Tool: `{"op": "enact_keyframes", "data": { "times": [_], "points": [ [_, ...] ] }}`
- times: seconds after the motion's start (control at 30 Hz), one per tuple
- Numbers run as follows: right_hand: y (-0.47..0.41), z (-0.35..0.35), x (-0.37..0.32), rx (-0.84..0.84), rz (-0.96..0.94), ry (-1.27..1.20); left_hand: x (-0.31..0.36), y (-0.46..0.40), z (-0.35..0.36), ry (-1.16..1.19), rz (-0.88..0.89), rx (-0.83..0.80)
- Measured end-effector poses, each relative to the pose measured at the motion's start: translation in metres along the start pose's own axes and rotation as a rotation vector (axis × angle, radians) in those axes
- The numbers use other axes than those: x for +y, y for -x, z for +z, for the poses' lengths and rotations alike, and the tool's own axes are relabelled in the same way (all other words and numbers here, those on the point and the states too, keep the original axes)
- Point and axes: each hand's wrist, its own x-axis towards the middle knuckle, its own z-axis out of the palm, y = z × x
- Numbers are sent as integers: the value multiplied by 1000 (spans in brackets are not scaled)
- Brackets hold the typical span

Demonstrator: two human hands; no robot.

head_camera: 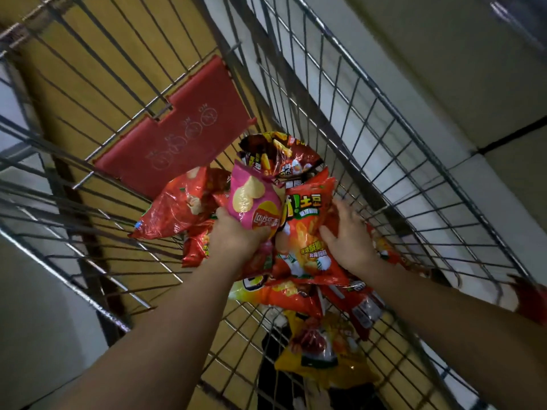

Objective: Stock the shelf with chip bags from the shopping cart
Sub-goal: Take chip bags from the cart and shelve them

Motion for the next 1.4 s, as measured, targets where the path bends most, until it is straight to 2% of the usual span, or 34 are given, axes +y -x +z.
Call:
{"op": "enact_keyframes", "data": {
  "times": [0.1,0.13,0.3,0.43,0.6,0.9,1.4],
  "points": [
    [6,5,-3,-199,273,-462,-2,-4,3,10,-2,1],
    [6,7,-4,-234,324,-540,-3,-5,4,7,-3,-1],
    [-6,13,-3,-251,374,-610,-6,-12,8,21,-12,-10],
    [-13,11,-5,-340,356,-629,-4,-13,7,61,-17,-17],
    [-13,12,-10,-215,387,-626,3,-4,2,103,31,14],
    [19,-11,-43,-84,201,-596,11,22,-35,251,113,83],
    [102,-141,-172,240,-201,-562,89,144,-167,510,494,220]
  ]
}}
